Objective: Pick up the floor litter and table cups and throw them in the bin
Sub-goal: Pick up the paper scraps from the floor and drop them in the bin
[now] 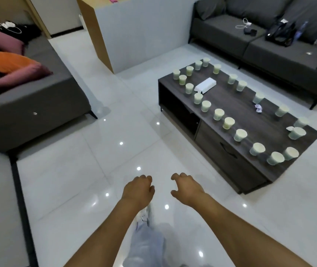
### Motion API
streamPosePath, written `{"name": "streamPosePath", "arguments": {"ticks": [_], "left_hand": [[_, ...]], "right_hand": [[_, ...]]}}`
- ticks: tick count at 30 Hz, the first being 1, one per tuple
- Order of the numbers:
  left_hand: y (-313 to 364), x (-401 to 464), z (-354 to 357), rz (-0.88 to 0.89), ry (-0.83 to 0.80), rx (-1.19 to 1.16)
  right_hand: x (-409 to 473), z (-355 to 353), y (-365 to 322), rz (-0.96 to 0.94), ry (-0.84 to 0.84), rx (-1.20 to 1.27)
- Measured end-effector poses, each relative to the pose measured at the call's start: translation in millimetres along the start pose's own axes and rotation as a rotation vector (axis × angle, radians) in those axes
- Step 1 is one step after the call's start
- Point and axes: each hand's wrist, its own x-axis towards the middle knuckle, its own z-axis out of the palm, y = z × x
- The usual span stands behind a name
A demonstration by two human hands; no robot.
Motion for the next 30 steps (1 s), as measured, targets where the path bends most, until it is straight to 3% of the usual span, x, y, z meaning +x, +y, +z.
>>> {"name": "streamPosePath", "arguments": {"ticks": [12,20,30], "left_hand": [[-154,244,-143,-0.053,-0.034,-0.022],[-184,434,-213,0.001,-0.081,0.014],[-194,682,-343,0.053,-0.054,0.032]], "right_hand": [[264,-136,-113,0.01,-0.012,0.046],[438,-216,-113,0.083,-0.041,0.062],[659,-389,-113,0.124,0.05,0.112]]}}
